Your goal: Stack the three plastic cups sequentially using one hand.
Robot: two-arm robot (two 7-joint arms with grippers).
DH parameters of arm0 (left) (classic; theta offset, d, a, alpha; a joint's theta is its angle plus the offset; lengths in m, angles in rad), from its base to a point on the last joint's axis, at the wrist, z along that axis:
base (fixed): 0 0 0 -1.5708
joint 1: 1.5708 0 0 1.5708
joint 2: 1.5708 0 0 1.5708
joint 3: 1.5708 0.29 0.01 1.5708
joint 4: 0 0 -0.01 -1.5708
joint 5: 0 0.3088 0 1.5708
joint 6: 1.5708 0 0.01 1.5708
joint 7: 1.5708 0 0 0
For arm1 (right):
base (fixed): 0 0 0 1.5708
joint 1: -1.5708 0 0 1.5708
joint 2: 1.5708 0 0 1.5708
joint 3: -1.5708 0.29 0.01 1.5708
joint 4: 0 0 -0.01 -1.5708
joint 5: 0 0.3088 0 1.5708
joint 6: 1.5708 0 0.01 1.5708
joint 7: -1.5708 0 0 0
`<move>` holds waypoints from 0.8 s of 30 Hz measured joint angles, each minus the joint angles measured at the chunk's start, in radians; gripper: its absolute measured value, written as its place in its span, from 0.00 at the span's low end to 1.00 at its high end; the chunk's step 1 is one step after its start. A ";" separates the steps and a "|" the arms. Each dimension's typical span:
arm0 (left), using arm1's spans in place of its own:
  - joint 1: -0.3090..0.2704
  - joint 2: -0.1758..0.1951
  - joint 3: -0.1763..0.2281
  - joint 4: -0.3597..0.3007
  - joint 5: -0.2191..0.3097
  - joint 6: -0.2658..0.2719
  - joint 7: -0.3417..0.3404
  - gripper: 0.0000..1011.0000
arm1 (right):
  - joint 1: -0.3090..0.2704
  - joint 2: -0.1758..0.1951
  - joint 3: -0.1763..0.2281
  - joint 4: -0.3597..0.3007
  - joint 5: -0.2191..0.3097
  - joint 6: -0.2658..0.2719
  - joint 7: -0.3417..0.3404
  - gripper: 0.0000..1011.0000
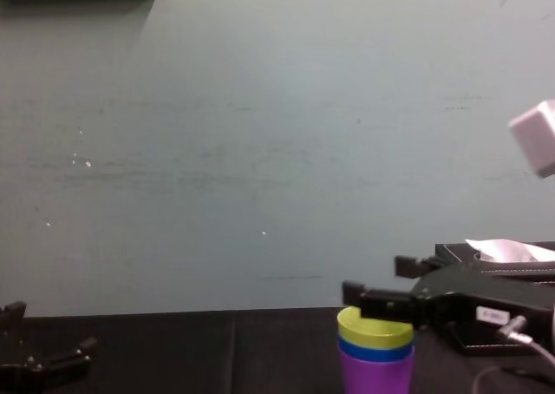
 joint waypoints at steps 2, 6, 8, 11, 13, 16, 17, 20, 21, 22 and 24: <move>0.000 0.000 0.000 0.000 0.000 0.000 0.000 1.00 | -0.016 0.004 0.012 -0.021 0.003 0.003 -0.016 0.99; 0.000 0.000 0.000 0.000 0.000 0.000 0.000 1.00 | -0.067 0.007 0.054 -0.074 0.014 0.027 -0.079 0.99; 0.000 0.000 0.000 0.000 0.000 0.000 0.000 1.00 | -0.093 0.003 0.075 -0.096 0.008 0.033 -0.121 0.99; 0.000 0.000 0.000 0.000 0.000 0.000 0.000 1.00 | -0.122 -0.005 0.098 -0.116 -0.014 0.036 -0.178 0.99; 0.000 0.000 0.000 0.000 0.000 0.000 0.000 1.00 | -0.136 -0.010 0.105 -0.125 -0.035 0.036 -0.211 0.99; 0.000 0.000 0.000 0.000 0.000 0.000 0.000 1.00 | -0.158 -0.023 0.114 -0.136 -0.077 0.038 -0.273 0.99; 0.000 0.000 0.000 0.000 0.000 0.000 0.000 1.00 | -0.162 -0.027 0.115 -0.137 -0.087 0.041 -0.287 0.99; 0.000 0.000 0.000 0.000 0.000 0.000 0.000 1.00 | -0.170 -0.041 0.118 -0.132 -0.124 0.052 -0.333 0.99; 0.000 0.000 0.000 0.000 0.000 0.000 0.000 1.00 | -0.172 -0.045 0.119 -0.129 -0.133 0.056 -0.343 0.99; 0.000 0.000 0.000 0.000 0.000 0.000 0.000 1.00 | -0.173 -0.053 0.119 -0.122 -0.151 0.063 -0.361 0.99; 0.000 0.000 0.000 0.000 0.000 0.000 0.000 1.00 | -0.173 -0.060 0.117 -0.114 -0.171 0.070 -0.380 0.99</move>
